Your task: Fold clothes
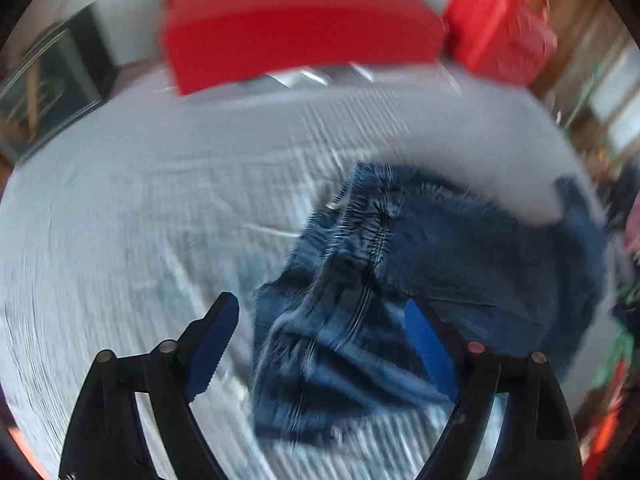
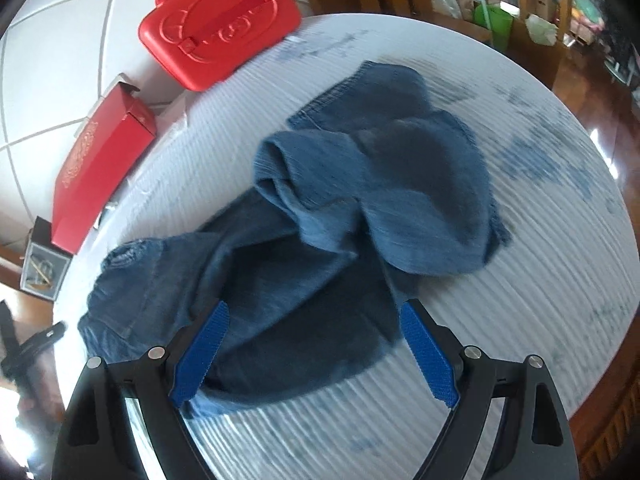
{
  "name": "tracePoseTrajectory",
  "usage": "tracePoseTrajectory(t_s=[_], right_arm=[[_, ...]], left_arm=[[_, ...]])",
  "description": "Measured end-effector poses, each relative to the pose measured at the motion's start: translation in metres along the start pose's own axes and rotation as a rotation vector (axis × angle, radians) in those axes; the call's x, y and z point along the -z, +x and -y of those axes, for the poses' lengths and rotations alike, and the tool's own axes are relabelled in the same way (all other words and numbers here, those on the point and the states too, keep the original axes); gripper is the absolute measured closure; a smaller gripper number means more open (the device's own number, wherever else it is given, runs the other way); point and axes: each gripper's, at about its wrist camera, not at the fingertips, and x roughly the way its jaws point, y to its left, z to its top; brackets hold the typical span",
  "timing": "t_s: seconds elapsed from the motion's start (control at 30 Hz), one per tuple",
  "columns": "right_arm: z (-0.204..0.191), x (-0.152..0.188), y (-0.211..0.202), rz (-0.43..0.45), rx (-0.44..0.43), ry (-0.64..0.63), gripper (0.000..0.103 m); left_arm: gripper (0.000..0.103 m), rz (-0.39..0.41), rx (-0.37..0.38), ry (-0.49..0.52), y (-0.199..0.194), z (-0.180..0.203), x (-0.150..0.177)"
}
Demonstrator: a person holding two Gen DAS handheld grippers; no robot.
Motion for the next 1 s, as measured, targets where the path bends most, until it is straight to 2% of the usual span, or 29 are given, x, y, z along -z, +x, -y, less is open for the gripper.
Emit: tracePoseTrajectory(t_s=[0.1, 0.23, 0.3, 0.37, 0.4, 0.5, 0.53, 0.6, 0.67, 0.7, 0.73, 0.87, 1.0], right_arm=[[0.010, 0.005, 0.006, -0.020, 0.015, 0.013, 0.015], [0.020, 0.010, 0.021, -0.059, 0.026, 0.029, 0.015], [0.024, 0.013, 0.030, -0.077, 0.031, 0.029, 0.015], [0.028, 0.016, 0.040, -0.097, 0.031, 0.043, 0.015], [0.030, 0.017, 0.044, -0.107, 0.032, 0.049, 0.014], [0.026, 0.019, 0.041, -0.106, 0.052, 0.028, 0.015], [0.024, 0.019, 0.038, -0.096, 0.060, 0.020, 0.020], [0.021, 0.018, 0.033, -0.083, 0.077, 0.012, 0.024], [0.018, 0.016, 0.026, -0.072, 0.113, 0.000, 0.045], [0.018, 0.015, 0.023, -0.070, 0.116, -0.002, 0.079], [0.019, 0.014, 0.017, -0.065, 0.110, 0.005, 0.090], [0.020, 0.005, -0.012, -0.018, 0.097, 0.018, 0.090], [0.014, -0.009, -0.045, 0.034, 0.062, 0.019, 0.090]], left_arm=[[0.017, -0.064, -0.039, 0.055, 0.041, 0.017, -0.002], [0.008, -0.057, -0.097, 0.115, 0.059, 0.029, 0.003], [0.000, -0.077, -0.070, 0.071, 0.065, 0.020, 0.001], [0.000, -0.083, -0.025, 0.025, 0.066, 0.010, -0.001], [0.006, -0.078, -0.030, 0.026, 0.061, 0.013, 0.001], [0.068, -0.050, -0.047, 0.042, 0.043, 0.025, 0.005], [0.076, -0.031, -0.048, 0.054, 0.035, 0.030, 0.006], [0.076, 0.001, -0.084, 0.081, 0.032, 0.035, 0.011], [0.077, -0.004, -0.075, 0.049, 0.034, 0.030, 0.013], [0.079, 0.015, -0.080, 0.034, 0.027, 0.027, 0.012], [0.081, 0.050, -0.092, 0.022, 0.015, 0.024, 0.012], [0.081, 0.197, -0.076, -0.075, -0.060, -0.003, 0.022], [0.082, 0.291, -0.125, -0.153, -0.119, -0.036, 0.049]])
